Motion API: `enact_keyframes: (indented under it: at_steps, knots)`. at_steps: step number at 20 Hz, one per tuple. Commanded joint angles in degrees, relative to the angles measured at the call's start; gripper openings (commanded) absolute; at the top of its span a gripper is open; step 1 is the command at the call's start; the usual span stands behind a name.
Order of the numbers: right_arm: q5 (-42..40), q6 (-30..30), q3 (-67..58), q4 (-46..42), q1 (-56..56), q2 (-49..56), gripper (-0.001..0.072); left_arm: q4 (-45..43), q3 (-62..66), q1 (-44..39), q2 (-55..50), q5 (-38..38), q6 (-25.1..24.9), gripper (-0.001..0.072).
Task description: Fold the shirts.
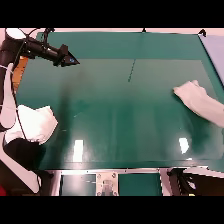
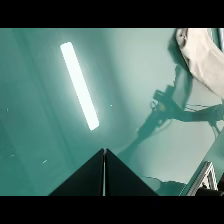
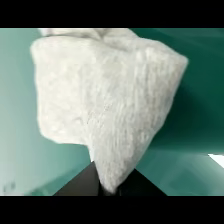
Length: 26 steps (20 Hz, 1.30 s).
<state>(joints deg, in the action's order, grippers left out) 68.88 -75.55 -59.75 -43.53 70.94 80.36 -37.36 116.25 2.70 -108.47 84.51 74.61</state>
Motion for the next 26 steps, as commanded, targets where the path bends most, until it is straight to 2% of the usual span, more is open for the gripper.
enact_keyframes:
  at_steps: [1,6,10,11,13,14,16,17,18,19,20,21,23,26]
  knots:
    - [0.6,1.9,5.6,-4.8,16.2,-1.6,0.0012,0.0,0.0,0.0,0.0,-0.1,-0.1,0.0021]
    - [-2.8,4.7,13.2,-5.3,32.1,-1.6,0.0012,0.0,0.0,0.0,0.0,-0.1,-0.1,0.0021]
    - [-6.3,4.0,16.1,-5.4,32.6,-1.6,0.0014,0.0,0.0,0.0,0.0,-0.1,-0.1,0.0021]
    - [-6.2,4.0,15.9,-5.5,32.2,-1.6,0.0033,0.0,0.0,0.0,0.0,-0.1,-0.1,0.0021]
    - [-4.6,3.6,14.6,-5.6,32.0,-1.6,0.031,0.0,0.0,0.0,0.0,0.0,-0.1,0.0021]
    - [-2.3,2.4,12.8,-6.3,32.0,-1.6,0.0357,0.0,0.0,0.0,0.0,0.0,-0.1,0.0021]
    - [4.1,-8.2,6.8,-13.5,31.4,-1.6,0.0349,0.0,0.0,0.0,0.0,-0.1,-0.1,0.0021]
    - [8.4,-14.9,2.8,-20.6,30.3,-1.6,0.0299,0.0,0.0,0.0,0.0,-0.1,-0.1,0.0021]
    - [12.1,-19.8,-1.1,-28.4,28.7,-1.6,0.0278,0.0,0.0,0.0,0.1,-0.1,-0.1,0.0021]
    - [15.1,-22.8,-4.9,-35.8,26.4,-1.6,0.0247,0.0,0.0,0.0,0.0,-0.1,-0.1,0.0021]
    - [16.9,-23.9,-8.5,-42.1,23.2,-1.8,0.02,0.0,0.0,0.0,0.0,-0.2,-0.2,0.0021]
    - [17.0,-23.9,-11.6,-44.7,19.5,-2.2,0.015,0.0,0.0,0.0,0.0,-0.7,-0.3,0.0021]
    - [14.0,-23.4,-15.6,-42.9,11.0,-3.8,0.0014,0.0,0.1,0.0,0.1,-2.6,-0.5,0.002]
    - [5.9,-19.4,-17.6,-35.7,-5.7,-6.4,0.0014,-1.0,0.0,-0.3,0.6,-2.3,-0.3,0.0018]
